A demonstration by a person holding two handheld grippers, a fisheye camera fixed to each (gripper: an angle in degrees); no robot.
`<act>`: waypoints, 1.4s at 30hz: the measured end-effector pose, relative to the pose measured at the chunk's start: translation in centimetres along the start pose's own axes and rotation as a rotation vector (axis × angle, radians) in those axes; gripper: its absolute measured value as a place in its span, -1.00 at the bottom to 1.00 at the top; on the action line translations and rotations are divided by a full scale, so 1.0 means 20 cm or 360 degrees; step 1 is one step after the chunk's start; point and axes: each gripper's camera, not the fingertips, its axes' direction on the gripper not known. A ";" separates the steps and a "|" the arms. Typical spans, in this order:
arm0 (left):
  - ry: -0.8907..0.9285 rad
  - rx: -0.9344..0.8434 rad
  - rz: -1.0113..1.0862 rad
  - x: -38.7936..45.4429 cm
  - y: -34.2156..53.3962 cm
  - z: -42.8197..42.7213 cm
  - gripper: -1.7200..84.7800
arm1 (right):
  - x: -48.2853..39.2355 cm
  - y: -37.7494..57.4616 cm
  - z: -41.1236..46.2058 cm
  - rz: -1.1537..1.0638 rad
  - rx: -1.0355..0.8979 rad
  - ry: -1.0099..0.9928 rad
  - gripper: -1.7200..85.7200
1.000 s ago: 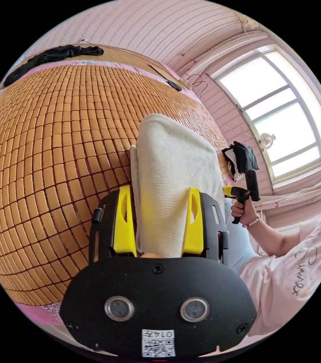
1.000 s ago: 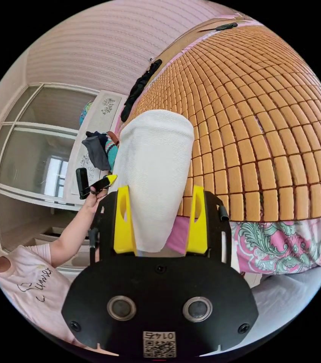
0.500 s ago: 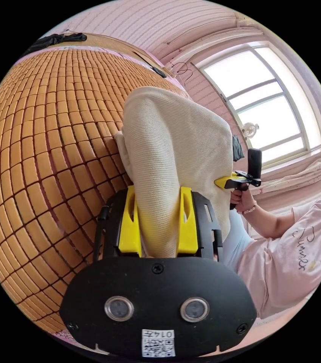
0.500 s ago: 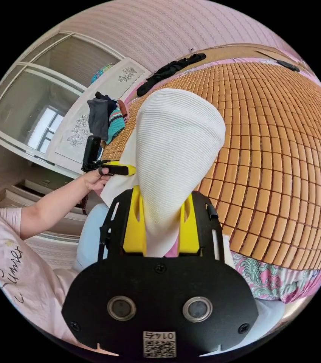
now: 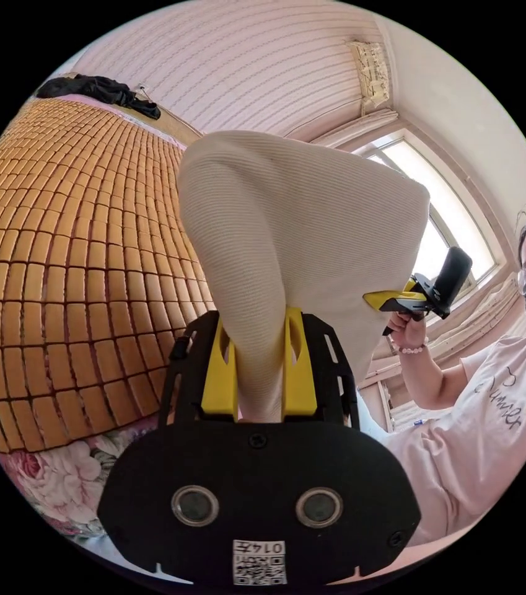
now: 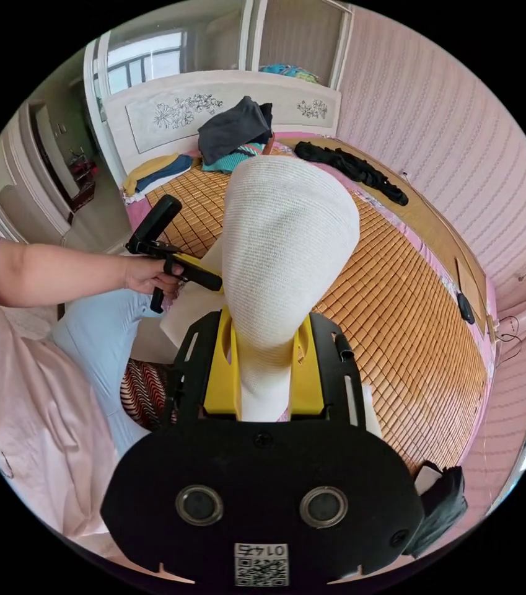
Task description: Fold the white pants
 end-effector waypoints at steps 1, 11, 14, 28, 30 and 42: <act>0.0032 0.0013 0.0017 0.05 -0.01 0.05 -0.71 | -0.01 0.03 -0.08 -0.0029 0.0001 0.0045 -0.68; 0.0233 -0.0031 0.0229 0.58 -0.20 0.67 -0.71 | 0.19 0.52 -0.71 0.0070 0.0053 0.0300 -0.67; 0.0285 -0.0118 0.0267 0.76 -0.27 0.99 -0.71 | 0.38 0.75 -0.87 0.0214 0.0068 0.0291 -0.67; 0.0275 -0.0585 0.0316 2.09 -0.74 3.09 -0.66 | 2.04 2.34 -1.74 0.1489 0.0178 0.0136 -0.57; 0.0069 -0.0729 0.0376 2.13 -0.68 3.38 -0.66 | 2.22 2.59 -1.58 0.1802 0.0003 0.0181 -0.54; 0.0111 -0.0794 0.0450 2.18 -0.64 3.62 -0.67 | 2.20 2.85 -1.55 0.1904 0.0322 0.0387 -0.58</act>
